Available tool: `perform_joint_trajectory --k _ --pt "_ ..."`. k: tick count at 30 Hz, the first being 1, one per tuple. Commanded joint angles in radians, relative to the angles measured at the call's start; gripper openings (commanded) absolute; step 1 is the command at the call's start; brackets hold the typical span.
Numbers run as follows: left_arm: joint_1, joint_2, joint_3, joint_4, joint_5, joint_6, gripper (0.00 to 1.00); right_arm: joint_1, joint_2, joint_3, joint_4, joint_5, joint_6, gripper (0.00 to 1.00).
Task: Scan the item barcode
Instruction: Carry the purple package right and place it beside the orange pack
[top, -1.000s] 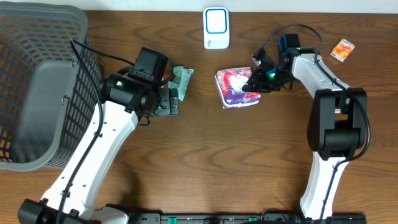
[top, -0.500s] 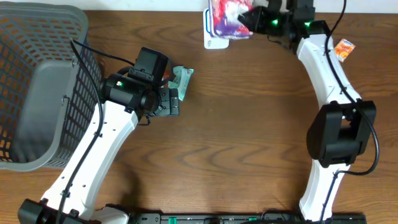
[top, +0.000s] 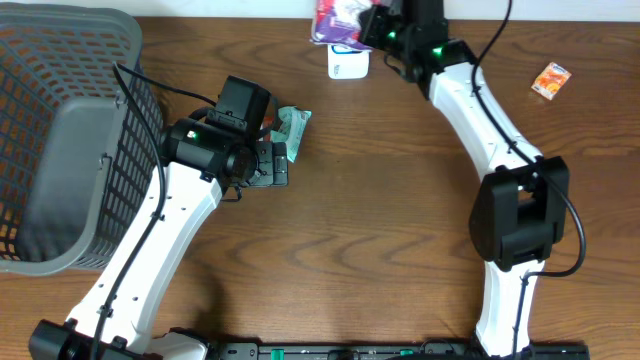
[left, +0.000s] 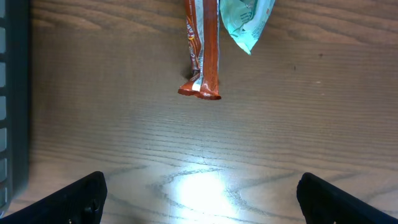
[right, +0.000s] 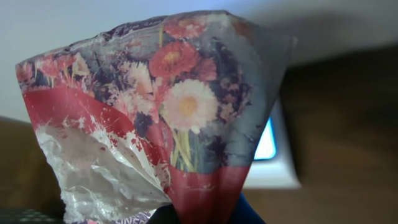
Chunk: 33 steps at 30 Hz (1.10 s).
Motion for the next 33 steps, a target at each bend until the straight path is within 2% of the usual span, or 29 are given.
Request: perform_joint_trajectory --k 1,6,14,17,20,25,26,27,28,29,31,33 --pt "0.005 0.004 0.004 -0.003 0.002 0.005 0.98 -0.082 -0.014 -0.002 -0.052 0.04 0.001 0.01" --pt "0.005 0.004 0.004 -0.003 0.002 0.005 0.98 -0.281 -0.014 -0.002 -0.252 0.106 0.111 0.01" --pt "0.005 0.004 0.004 -0.003 0.002 0.005 0.98 -0.589 -0.014 -0.002 -0.463 0.112 0.118 0.02" --pt "0.005 0.004 0.004 -0.003 0.002 0.005 0.98 -0.696 -0.014 -0.002 -0.527 0.111 0.235 0.02" --pt "0.005 0.004 0.004 -0.003 0.002 0.005 0.98 -0.76 -0.014 -0.002 -0.557 0.111 0.349 0.01" --pt "0.005 0.004 0.004 -0.003 0.002 0.005 0.98 -0.779 0.0 -0.003 -0.492 0.111 0.369 0.02" --pt "0.005 0.004 0.004 -0.003 0.002 0.005 0.98 -0.776 0.004 -0.003 -0.48 0.111 0.38 0.04" --pt "0.005 0.004 0.004 -0.003 0.002 0.005 0.98 -0.772 0.009 -0.003 -0.468 0.111 0.398 0.12" --pt "0.005 0.004 0.004 -0.003 0.002 0.005 0.98 -0.769 0.016 -0.003 -0.449 0.11 0.415 0.36" --pt "0.005 0.004 0.004 -0.003 0.002 0.005 0.98 -0.765 0.02 -0.003 -0.434 0.109 0.414 0.44" --pt "0.005 0.004 0.004 -0.003 0.002 0.005 0.98 -0.756 0.019 -0.003 -0.43 0.094 0.399 0.53" --pt "0.005 0.004 0.004 -0.003 0.002 0.005 0.98 -0.753 0.014 -0.003 -0.405 0.015 0.331 0.67"
